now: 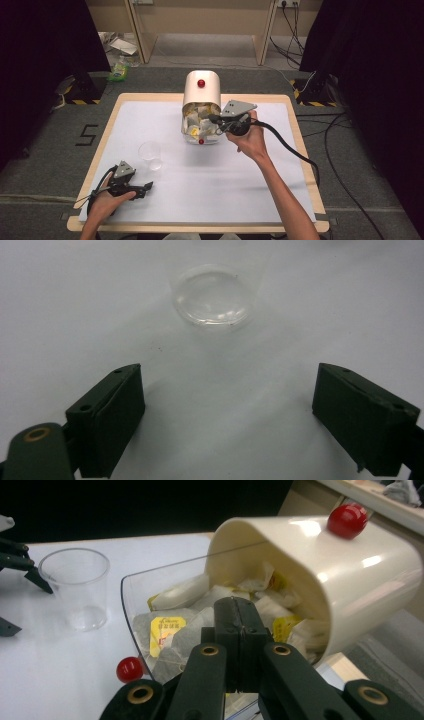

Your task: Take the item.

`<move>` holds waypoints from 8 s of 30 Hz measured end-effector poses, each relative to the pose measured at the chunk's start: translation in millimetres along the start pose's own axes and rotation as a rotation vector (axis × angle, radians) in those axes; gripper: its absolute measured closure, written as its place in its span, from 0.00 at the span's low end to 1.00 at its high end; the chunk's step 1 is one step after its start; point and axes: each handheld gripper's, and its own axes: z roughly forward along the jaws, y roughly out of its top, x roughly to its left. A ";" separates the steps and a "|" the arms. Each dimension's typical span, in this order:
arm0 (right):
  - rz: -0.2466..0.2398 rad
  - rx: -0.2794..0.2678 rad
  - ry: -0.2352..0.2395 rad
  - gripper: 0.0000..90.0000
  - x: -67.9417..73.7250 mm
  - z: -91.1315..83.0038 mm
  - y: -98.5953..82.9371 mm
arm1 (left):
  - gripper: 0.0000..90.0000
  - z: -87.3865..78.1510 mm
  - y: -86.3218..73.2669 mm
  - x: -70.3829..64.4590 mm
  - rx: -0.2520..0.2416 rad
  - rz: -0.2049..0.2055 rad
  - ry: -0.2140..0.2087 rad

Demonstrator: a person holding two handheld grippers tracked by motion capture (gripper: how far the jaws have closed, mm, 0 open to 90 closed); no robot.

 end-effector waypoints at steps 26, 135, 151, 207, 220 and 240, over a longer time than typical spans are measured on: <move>-0.025 -0.142 -0.003 1.00 15.7 -6.1 31.9 | 0.14 0.0 0.0 0.0 0.000 0.000 0.000; -0.080 -0.054 0.232 0.92 118.8 133.2 28.4 | 0.14 0.1 -0.4 0.1 -0.004 -0.002 0.000; -0.083 -0.071 0.206 0.78 115.4 104.0 38.9 | 0.14 -0.2 -0.3 0.3 -0.001 0.002 0.000; 0.114 0.033 0.024 0.53 86.0 -21.2 -87.0 | 0.14 0.0 -0.3 -0.1 -0.001 0.003 0.001; 0.211 0.084 -0.035 0.48 74.4 -36.1 -121.5 | 0.14 0.0 -0.3 -0.1 -0.001 0.003 0.001; 0.324 0.187 -0.069 0.35 69.2 -49.3 -155.3 | 0.14 0.0 -0.4 -0.1 -0.002 0.003 0.002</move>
